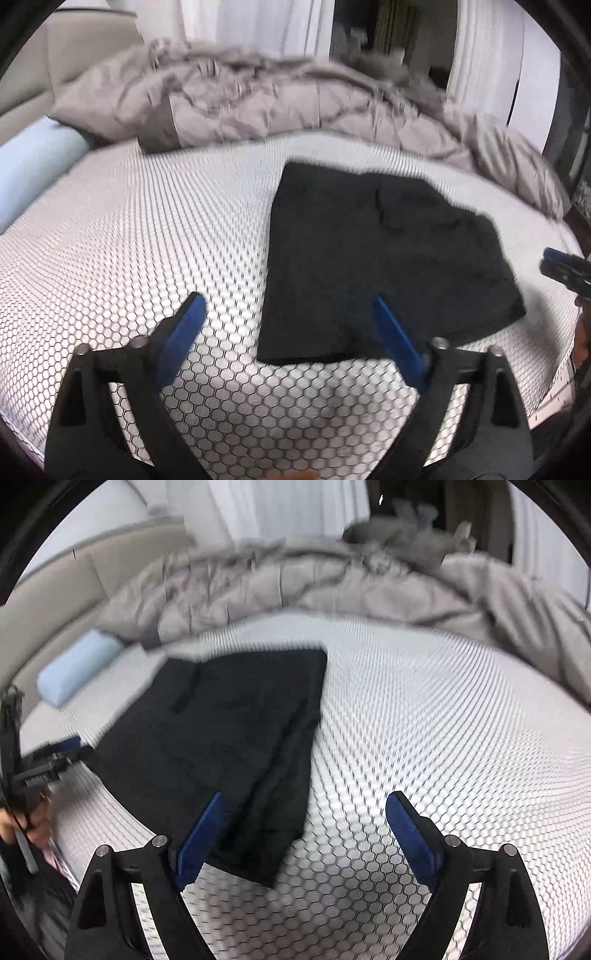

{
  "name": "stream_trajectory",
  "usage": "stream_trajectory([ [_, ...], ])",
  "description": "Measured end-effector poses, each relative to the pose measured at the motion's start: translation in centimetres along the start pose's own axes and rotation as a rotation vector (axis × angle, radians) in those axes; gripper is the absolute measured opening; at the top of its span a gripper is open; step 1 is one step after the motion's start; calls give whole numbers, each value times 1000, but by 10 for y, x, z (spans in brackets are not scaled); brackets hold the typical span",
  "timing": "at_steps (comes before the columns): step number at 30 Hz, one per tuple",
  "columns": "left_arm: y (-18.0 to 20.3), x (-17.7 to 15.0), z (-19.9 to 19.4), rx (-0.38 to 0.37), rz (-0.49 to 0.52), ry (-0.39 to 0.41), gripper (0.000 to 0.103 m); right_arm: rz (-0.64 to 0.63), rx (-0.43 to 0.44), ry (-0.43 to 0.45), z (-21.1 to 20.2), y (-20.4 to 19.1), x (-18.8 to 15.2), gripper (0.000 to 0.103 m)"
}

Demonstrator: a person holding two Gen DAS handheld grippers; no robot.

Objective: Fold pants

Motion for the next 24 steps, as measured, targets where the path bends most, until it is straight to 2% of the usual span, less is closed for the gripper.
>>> stream_trajectory([
  [2,3,-1,-11,23,-15,61,102,-8,57,93,-21,-10,-2,103],
  [5,12,0,-22,23,-8,102,102,1,106,129,-29,-22,-8,103],
  [12,29,7,-40,-5,19,183,102,3,103,183,-31,-41,-14,103],
  [15,35,8,-47,5,37,196,102,0,110,214,-34,-45,-11,103],
  [24,34,13,-42,3,28,192,102,-13,116,176,-24,-51,-14,103],
])
Point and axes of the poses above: each gripper's, at about its wrist camera, not at the fingertips, and z roughly the way its jaws point, y to its right, x to its top, the point moved 6 cm from there along z, roughly the way its jaws point, and after that the axes turned 6 degrees about z, right-handed, at the moved point
